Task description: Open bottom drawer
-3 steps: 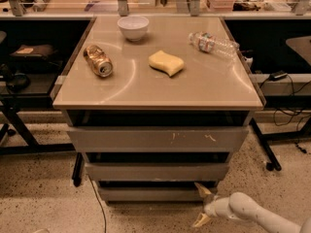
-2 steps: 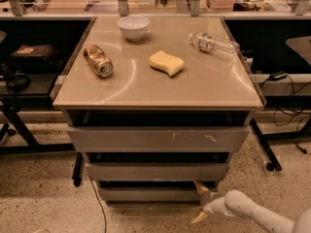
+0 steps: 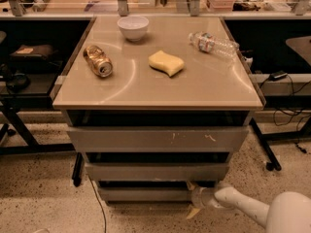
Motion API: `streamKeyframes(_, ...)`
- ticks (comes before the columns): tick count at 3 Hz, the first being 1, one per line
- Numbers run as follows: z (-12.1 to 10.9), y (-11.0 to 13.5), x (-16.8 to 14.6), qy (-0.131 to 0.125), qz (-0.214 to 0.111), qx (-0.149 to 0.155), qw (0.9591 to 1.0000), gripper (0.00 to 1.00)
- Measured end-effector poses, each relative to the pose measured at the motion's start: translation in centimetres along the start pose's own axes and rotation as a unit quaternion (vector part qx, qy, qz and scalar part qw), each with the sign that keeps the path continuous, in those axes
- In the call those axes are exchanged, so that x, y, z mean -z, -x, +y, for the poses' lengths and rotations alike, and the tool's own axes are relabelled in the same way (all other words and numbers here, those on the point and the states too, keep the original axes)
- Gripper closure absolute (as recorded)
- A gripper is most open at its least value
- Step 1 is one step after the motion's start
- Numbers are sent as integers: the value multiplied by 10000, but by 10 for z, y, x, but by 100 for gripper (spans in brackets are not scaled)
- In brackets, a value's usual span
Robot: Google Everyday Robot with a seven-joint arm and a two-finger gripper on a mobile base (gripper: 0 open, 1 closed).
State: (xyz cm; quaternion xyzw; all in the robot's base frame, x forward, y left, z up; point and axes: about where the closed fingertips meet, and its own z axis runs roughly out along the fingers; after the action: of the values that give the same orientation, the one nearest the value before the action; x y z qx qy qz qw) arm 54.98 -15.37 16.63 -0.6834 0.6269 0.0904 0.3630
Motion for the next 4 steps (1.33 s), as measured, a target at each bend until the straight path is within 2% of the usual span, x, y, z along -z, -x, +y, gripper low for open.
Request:
streamKeyframes(1,1,0,-2,26,-4,1,10000,0)
streamKeyframes(3,1,0,-2,26,-4,1,10000,42)
streamKeyframes(4,15,1,3,129,-33,14,9999,65)
